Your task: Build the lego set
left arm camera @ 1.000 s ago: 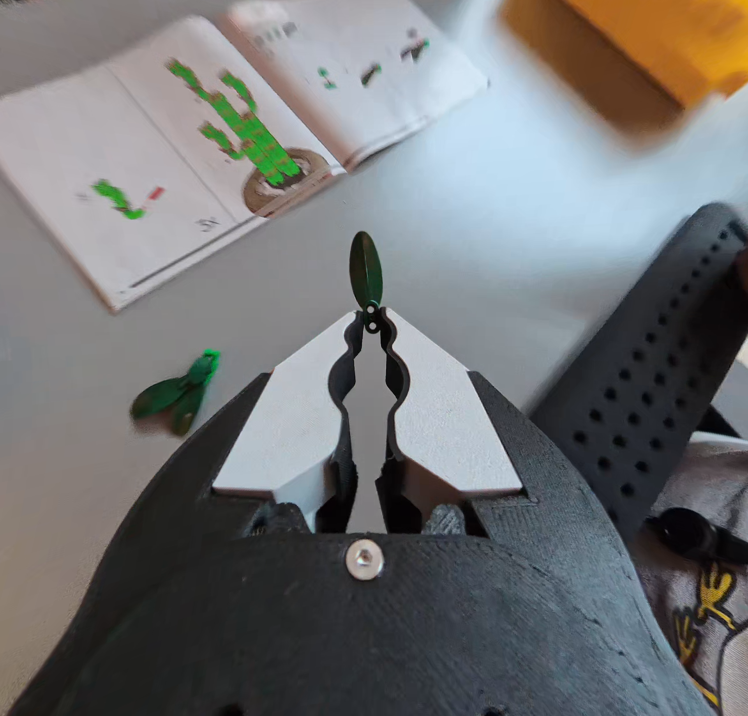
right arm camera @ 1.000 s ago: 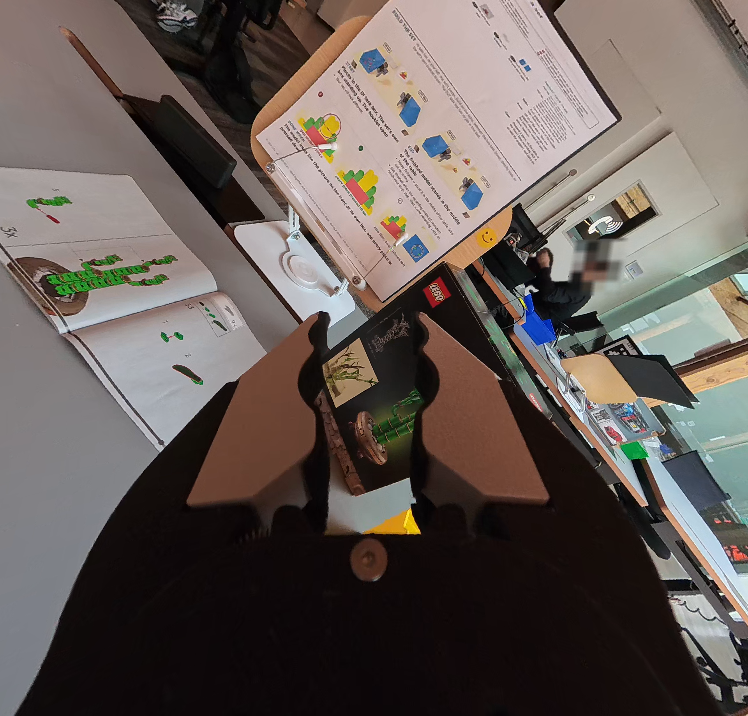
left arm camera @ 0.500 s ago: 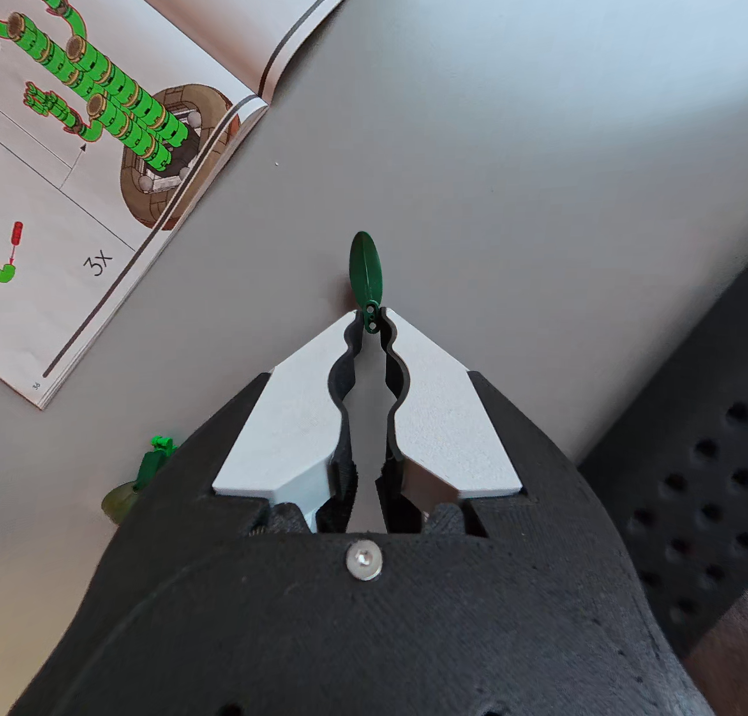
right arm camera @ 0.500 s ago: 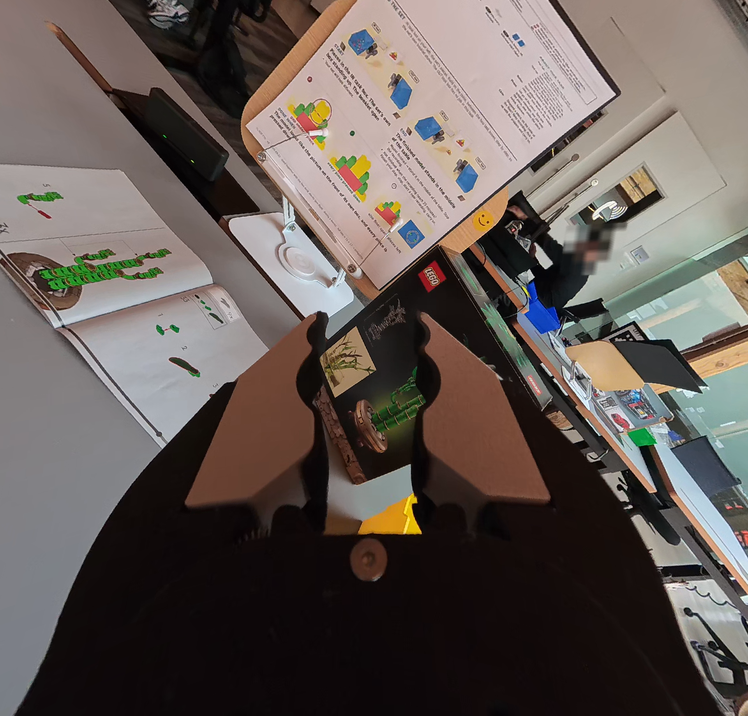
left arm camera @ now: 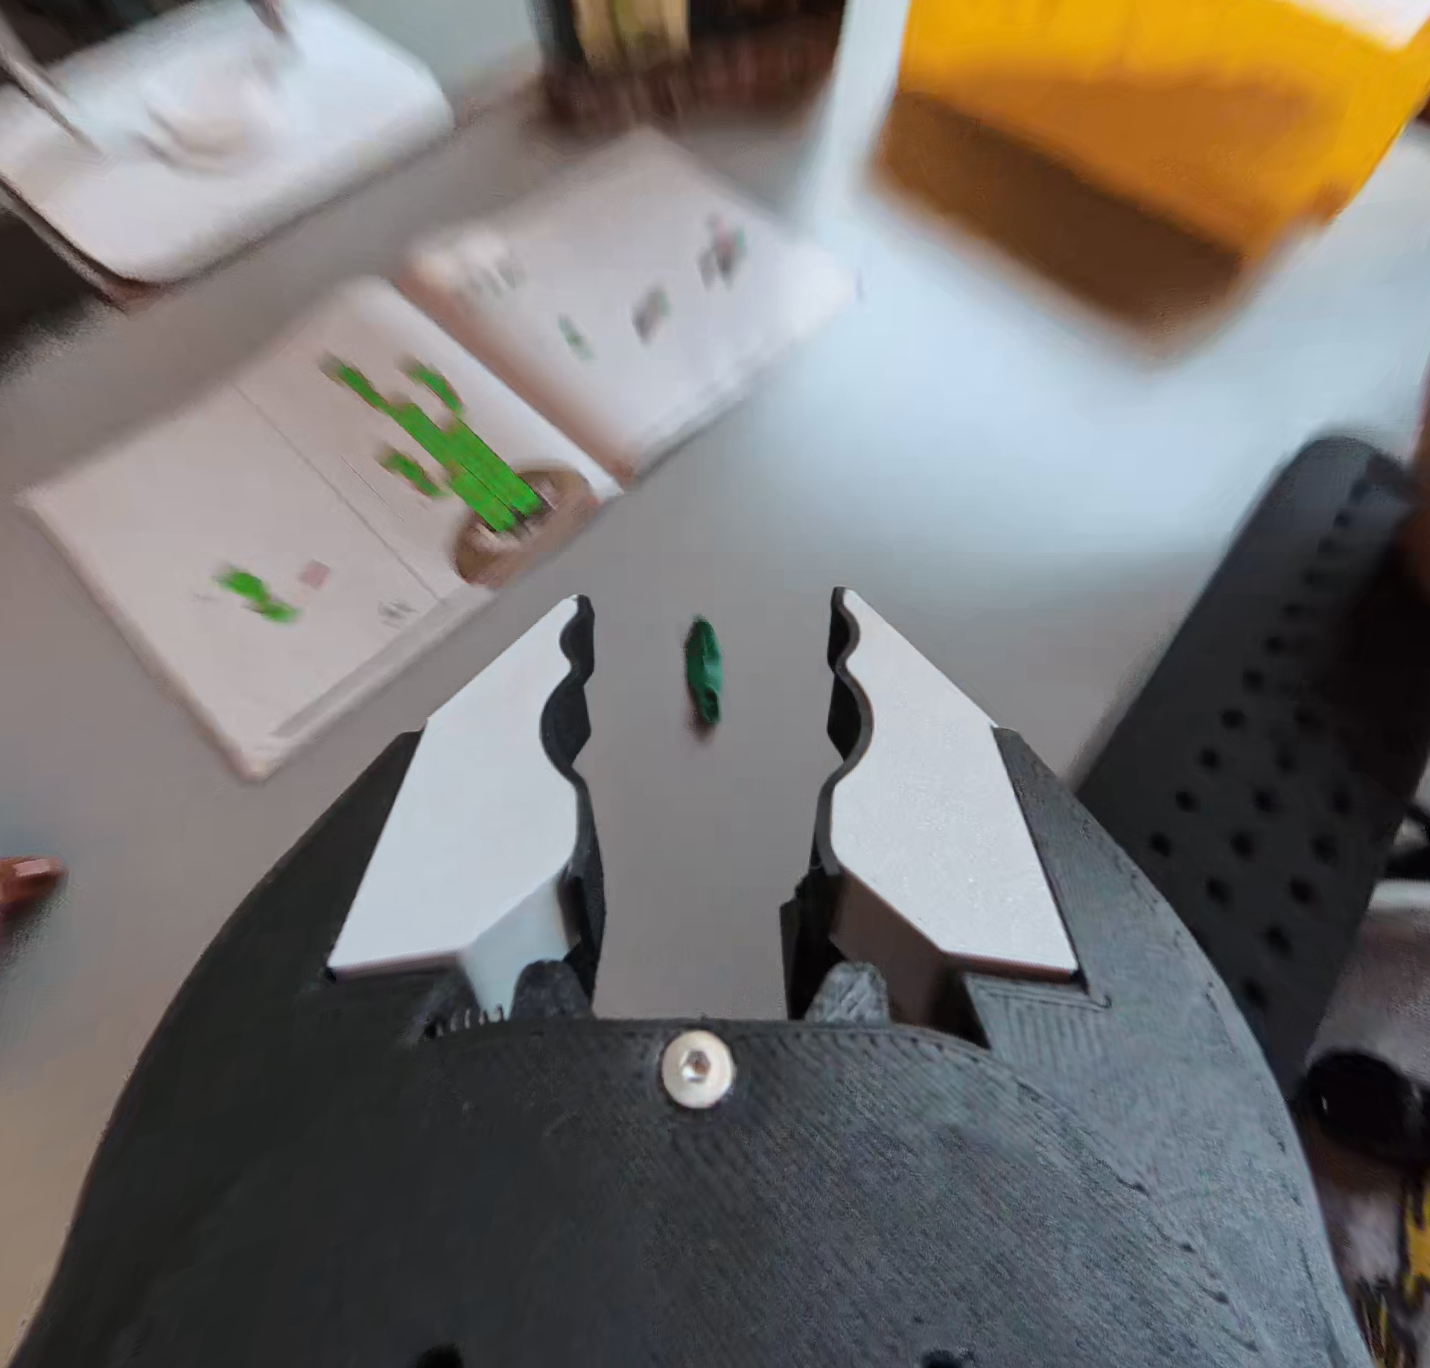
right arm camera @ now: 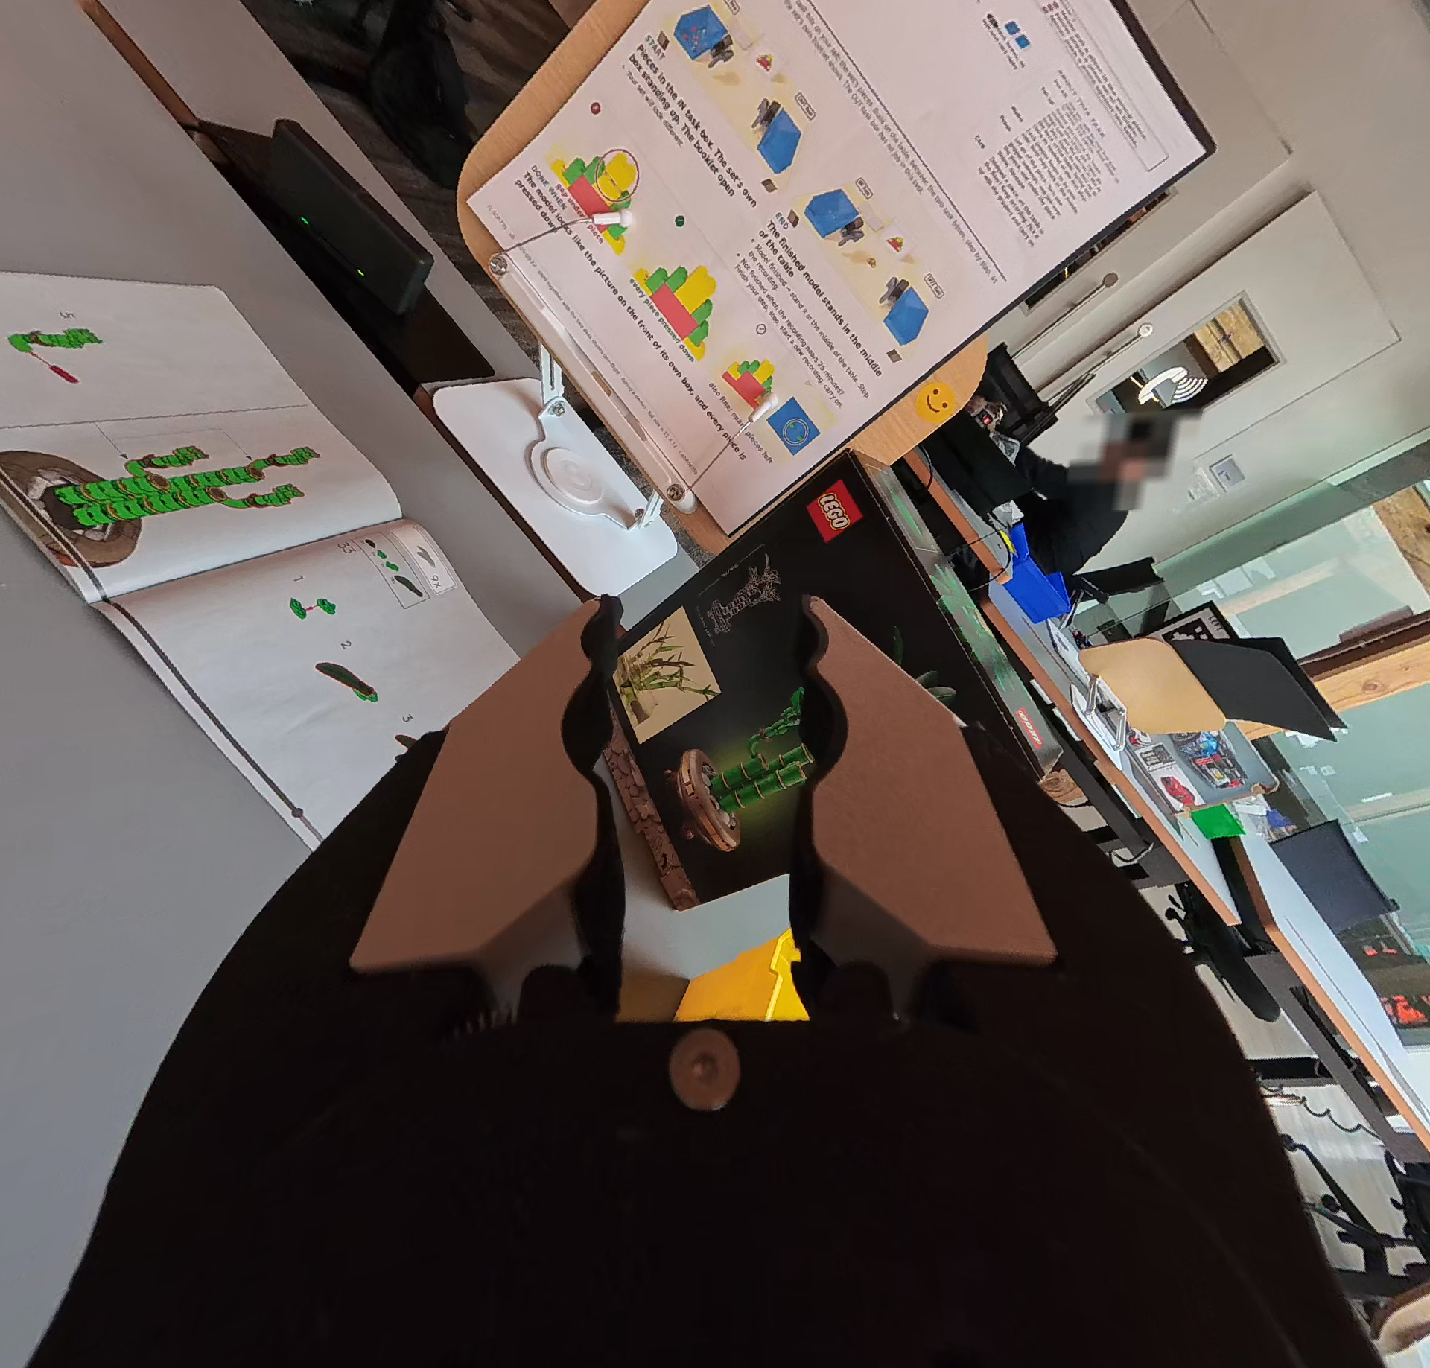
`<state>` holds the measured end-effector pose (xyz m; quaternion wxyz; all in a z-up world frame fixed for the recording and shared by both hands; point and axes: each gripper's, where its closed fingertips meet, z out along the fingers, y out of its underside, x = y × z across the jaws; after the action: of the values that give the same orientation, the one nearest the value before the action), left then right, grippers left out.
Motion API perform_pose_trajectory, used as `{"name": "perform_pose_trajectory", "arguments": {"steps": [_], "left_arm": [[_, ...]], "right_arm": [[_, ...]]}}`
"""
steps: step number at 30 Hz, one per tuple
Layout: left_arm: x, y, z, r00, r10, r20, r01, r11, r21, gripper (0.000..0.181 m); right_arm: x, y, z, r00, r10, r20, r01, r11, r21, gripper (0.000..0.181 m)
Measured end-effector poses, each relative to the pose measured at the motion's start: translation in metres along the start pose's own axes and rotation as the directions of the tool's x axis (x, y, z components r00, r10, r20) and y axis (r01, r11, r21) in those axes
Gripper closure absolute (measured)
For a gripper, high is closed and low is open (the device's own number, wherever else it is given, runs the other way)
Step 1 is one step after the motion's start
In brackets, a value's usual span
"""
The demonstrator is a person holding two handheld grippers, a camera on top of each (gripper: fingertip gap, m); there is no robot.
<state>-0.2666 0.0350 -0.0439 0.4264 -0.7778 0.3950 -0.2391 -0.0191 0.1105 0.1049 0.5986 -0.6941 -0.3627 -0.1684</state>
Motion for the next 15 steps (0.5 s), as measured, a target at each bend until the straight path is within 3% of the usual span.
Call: {"name": "perform_pose_trajectory", "arguments": {"steps": [1,2,4,6,7,10,12,15], "left_arm": [[-0.018,-0.023,-0.032,0.995,-0.01,0.097,-0.004,0.99,0.14,0.12],[-0.043,-0.041,-0.07,0.973,-0.036,0.229,-0.027,0.963,0.269,0.121],[-0.102,-0.059,-0.159,0.855,-0.148,0.497,-0.113,0.883,0.456,0.127],[-0.153,-0.05,-0.23,0.725,-0.259,0.639,-0.151,0.844,0.514,0.122],[-0.176,-0.035,-0.246,0.692,-0.278,0.666,-0.108,0.872,0.477,0.122],[-0.236,0.046,-0.253,0.642,-0.32,0.696,0.226,0.947,0.227,0.13],[-0.263,0.093,-0.25,0.627,-0.343,0.699,0.376,0.92,0.114,0.14],[-0.295,0.137,-0.233,0.642,-0.347,0.684,0.459,0.888,0.021,0.158]], "right_arm": [[0.0,0.0,0.0,1.0,0.001,0.0,-0.001,1.0,0.0,0.137],[0.0,0.001,0.0,1.0,0.002,0.0,-0.002,1.0,-0.001,0.137],[0.0,0.001,0.002,1.0,0.005,0.004,-0.005,1.0,0.0,0.137],[-0.002,0.003,0.006,1.0,0.001,0.015,-0.001,1.0,-0.005,0.137],[-0.004,0.004,0.008,1.0,-0.003,0.022,0.003,1.0,-0.012,0.137],[-0.009,0.008,0.014,0.999,-0.015,0.036,0.016,0.999,-0.037,0.137],[-0.012,0.008,0.016,0.999,-0.026,0.043,0.028,0.999,-0.047,0.136],[-0.019,0.005,0.02,0.998,-0.032,0.059,0.035,0.998,-0.046,0.134]]}}
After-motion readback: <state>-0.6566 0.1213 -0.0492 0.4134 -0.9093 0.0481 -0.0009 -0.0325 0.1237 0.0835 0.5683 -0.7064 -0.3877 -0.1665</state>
